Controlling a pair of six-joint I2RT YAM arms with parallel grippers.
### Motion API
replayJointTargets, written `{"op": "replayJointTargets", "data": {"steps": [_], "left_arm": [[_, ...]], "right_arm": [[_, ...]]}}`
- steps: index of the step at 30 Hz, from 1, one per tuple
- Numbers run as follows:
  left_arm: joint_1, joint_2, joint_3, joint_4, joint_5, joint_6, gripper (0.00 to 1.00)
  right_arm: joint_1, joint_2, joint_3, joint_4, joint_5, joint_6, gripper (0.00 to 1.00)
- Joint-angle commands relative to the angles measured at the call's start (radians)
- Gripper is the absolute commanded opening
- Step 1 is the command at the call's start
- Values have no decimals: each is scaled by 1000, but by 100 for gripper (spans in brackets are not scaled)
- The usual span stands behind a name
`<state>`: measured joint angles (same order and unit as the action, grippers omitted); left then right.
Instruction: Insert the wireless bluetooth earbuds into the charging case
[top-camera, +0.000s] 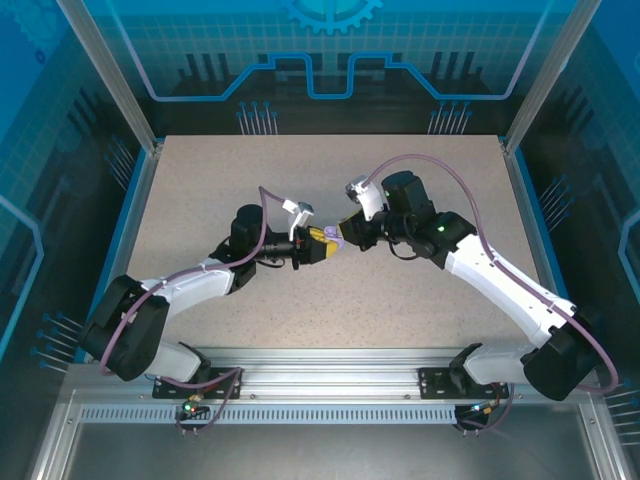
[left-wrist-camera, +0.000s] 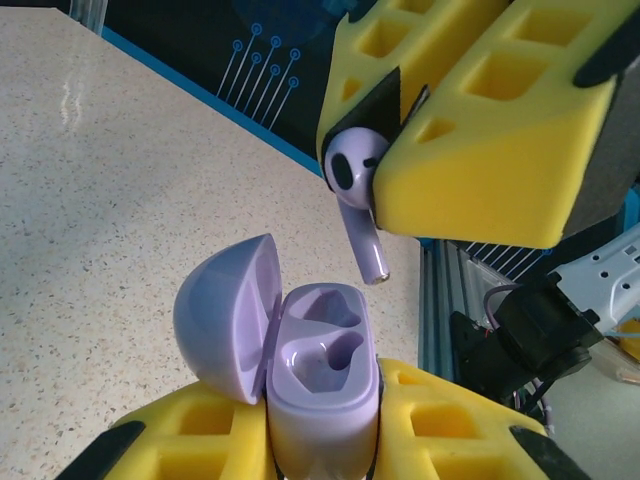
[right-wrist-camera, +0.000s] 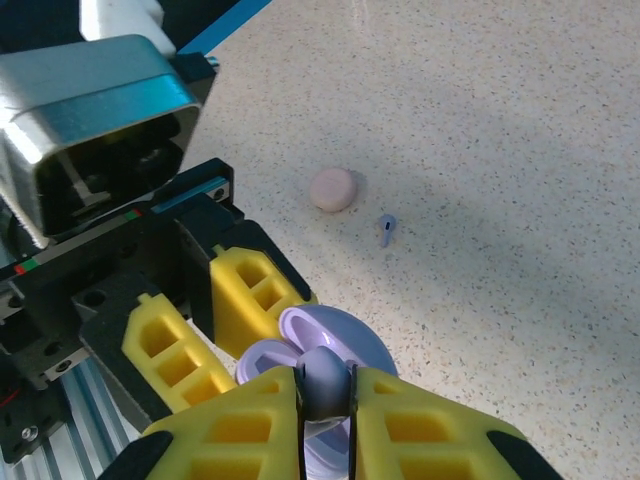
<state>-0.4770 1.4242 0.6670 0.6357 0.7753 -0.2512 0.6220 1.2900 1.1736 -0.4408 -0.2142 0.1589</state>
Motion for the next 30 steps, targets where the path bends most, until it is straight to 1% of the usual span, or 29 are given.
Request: {"op": "replayJointTargets", "data": {"steps": [1,16,30], "left_arm": [[0,-2,41,30,44,46,14],[-6,-3,69,-14,55,52,14],[-6,5,88,-25,64,20,14]], "right_arm": [[21,-24,43,-6,-2,-24,16],[55,0,66,-31,70,-51,16],[82,15,76,-45,116,-68,16]]}}
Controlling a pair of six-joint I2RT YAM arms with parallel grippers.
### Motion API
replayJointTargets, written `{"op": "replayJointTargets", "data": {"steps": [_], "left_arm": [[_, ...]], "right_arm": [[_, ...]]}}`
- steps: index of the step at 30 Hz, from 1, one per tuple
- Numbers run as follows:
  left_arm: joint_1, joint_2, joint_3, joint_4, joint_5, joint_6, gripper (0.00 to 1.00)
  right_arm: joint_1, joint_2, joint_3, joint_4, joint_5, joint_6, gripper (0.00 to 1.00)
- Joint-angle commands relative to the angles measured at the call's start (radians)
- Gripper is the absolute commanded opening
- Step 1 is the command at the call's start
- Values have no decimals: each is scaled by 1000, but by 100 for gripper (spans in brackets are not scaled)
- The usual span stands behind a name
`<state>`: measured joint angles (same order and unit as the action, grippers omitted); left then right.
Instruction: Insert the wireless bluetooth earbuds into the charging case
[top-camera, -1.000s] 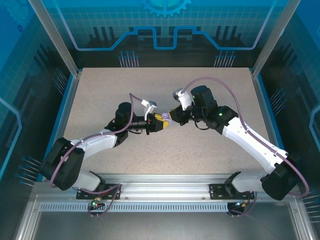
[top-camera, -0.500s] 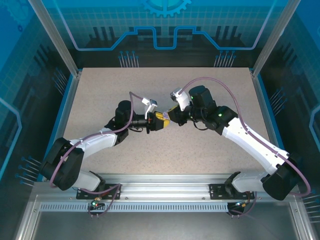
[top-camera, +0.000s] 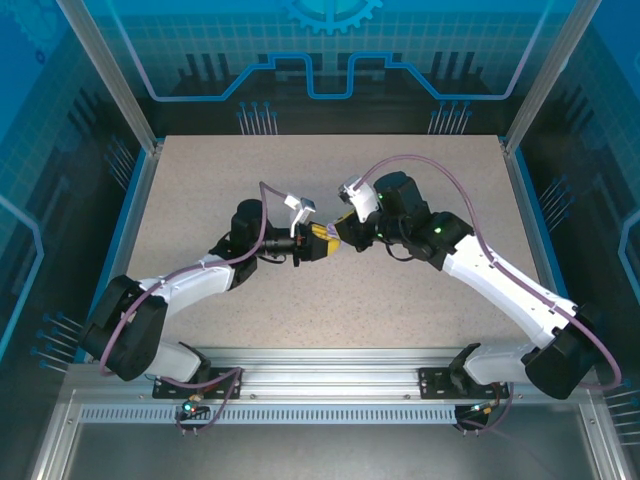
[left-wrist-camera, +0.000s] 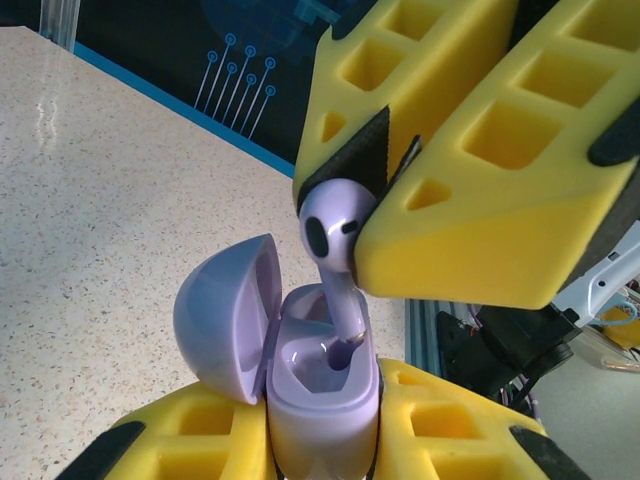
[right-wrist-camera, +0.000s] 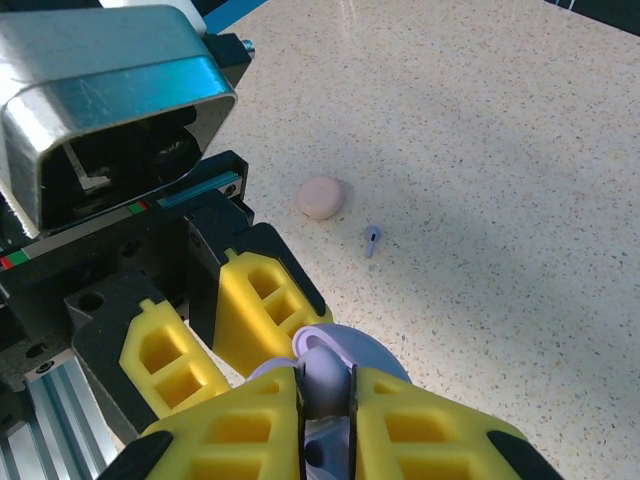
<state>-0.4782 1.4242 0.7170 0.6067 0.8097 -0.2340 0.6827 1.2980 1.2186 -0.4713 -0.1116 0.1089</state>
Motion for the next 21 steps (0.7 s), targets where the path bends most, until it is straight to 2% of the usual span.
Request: {"op": "replayJointTargets", "data": {"steps": [1,21], "left_arm": [[-5,7,38,3,29,-2,14],[-5,-1,69,-21,21,-6,14]], "right_arm": [[24,8,33,-16,15,-17,16],[46,15,55,-67,-2,-46,17]]}}
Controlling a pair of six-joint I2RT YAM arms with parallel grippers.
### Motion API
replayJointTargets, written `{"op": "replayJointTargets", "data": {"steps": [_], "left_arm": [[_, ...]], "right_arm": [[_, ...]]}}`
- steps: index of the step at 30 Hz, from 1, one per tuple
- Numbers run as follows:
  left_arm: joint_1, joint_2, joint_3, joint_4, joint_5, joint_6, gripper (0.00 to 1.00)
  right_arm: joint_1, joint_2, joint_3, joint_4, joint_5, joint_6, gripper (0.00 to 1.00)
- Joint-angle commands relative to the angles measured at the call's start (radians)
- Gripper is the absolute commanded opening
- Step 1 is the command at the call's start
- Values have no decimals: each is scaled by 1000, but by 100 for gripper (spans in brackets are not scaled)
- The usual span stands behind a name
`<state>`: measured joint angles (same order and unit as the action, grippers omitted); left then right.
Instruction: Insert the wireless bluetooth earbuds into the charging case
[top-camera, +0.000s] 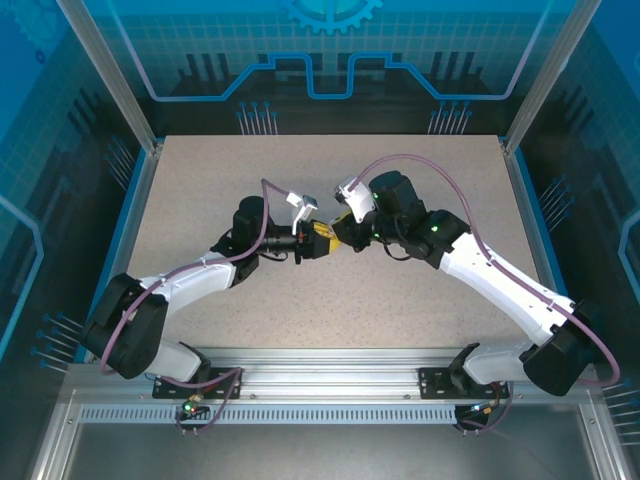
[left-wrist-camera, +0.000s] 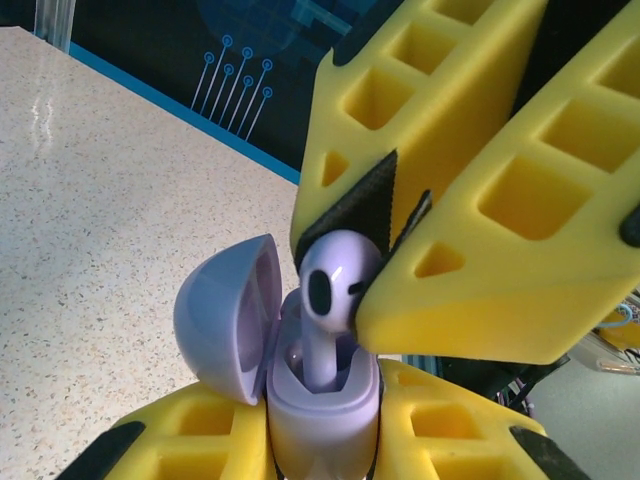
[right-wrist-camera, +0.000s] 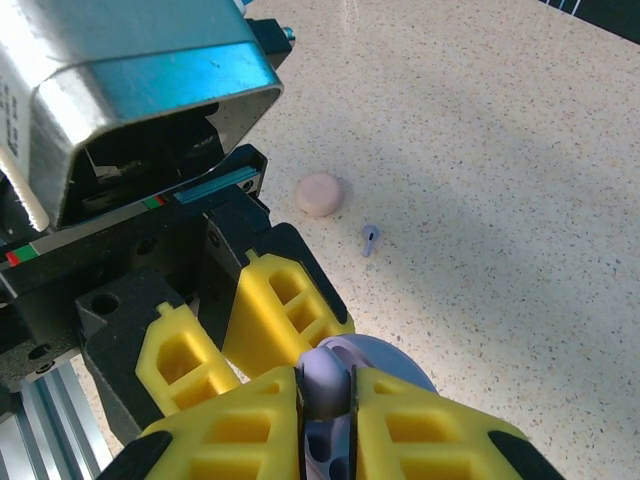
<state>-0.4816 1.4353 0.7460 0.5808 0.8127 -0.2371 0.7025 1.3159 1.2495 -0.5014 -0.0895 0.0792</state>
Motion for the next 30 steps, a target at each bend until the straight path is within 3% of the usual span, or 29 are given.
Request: {"op": "replayJointTargets", "data": {"steps": [1,6,30], "left_arm": [[-2,-14,40,-1,16,1,14],[-2,-21,39,-32,5,24,14],[-1,-30,59,-104,-8,63,14]], "right_arm": [[29,-3,26,-41,-14,-20,17],[29,-13,32,-50,63,-20,17],[52,-12,37,-79,83,-41,17]]}}
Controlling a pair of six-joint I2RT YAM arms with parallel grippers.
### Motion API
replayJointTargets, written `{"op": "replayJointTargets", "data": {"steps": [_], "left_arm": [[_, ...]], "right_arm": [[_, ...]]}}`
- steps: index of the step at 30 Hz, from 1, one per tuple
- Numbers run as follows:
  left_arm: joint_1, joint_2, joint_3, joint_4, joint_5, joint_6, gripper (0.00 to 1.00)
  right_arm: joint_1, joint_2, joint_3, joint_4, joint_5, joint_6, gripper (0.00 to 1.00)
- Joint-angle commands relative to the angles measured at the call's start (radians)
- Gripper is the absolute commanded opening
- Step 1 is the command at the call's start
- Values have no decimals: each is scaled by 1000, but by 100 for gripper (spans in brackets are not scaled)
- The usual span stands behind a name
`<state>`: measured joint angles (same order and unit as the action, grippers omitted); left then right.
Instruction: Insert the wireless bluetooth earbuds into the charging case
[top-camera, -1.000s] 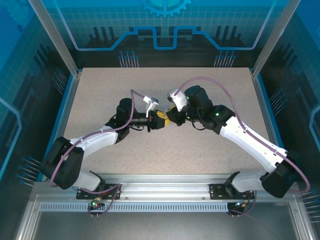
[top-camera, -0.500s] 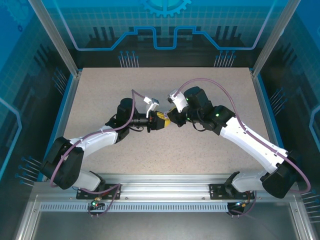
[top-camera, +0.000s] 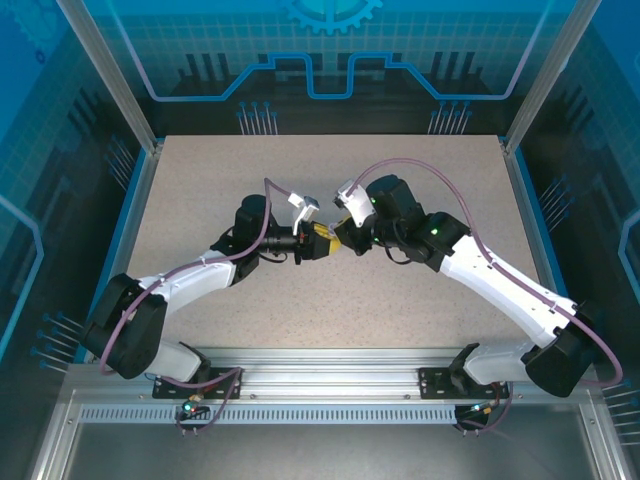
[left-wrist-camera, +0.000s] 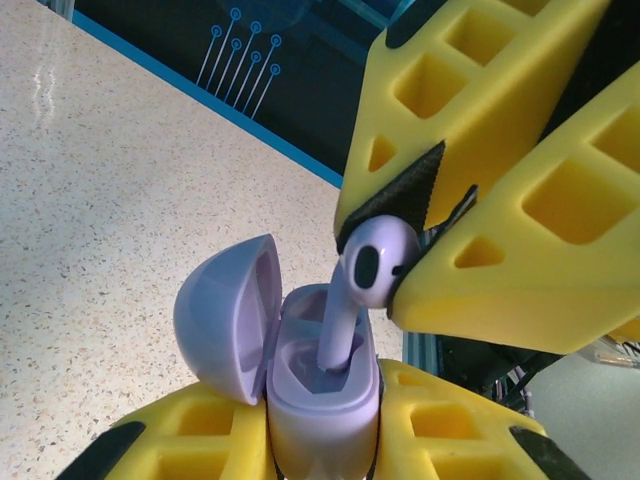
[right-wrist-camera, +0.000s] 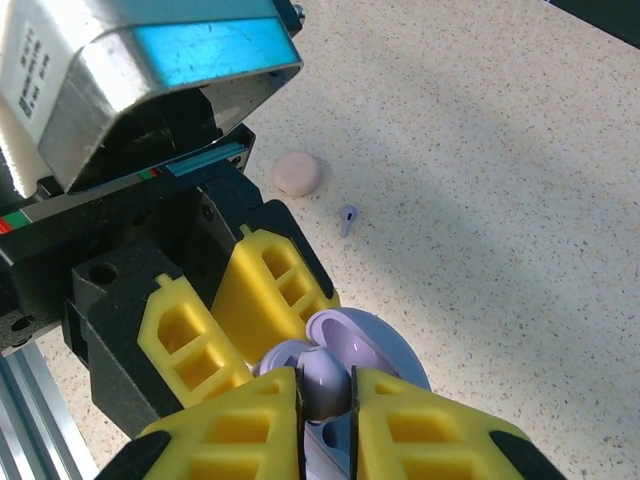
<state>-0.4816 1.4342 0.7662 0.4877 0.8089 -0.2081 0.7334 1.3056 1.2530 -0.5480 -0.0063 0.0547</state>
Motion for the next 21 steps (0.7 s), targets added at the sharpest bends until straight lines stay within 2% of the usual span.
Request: {"op": "replayJointTargets", "data": {"steps": [1,21], "left_arm": [[-2,-28,43,-21,-5,38,14],[-1,-40,68,-119,-12,102,14]], "right_arm": [[22,-3,36,-33,5,-18,17],[45,-6,59,-62,79,-32,17]]}}
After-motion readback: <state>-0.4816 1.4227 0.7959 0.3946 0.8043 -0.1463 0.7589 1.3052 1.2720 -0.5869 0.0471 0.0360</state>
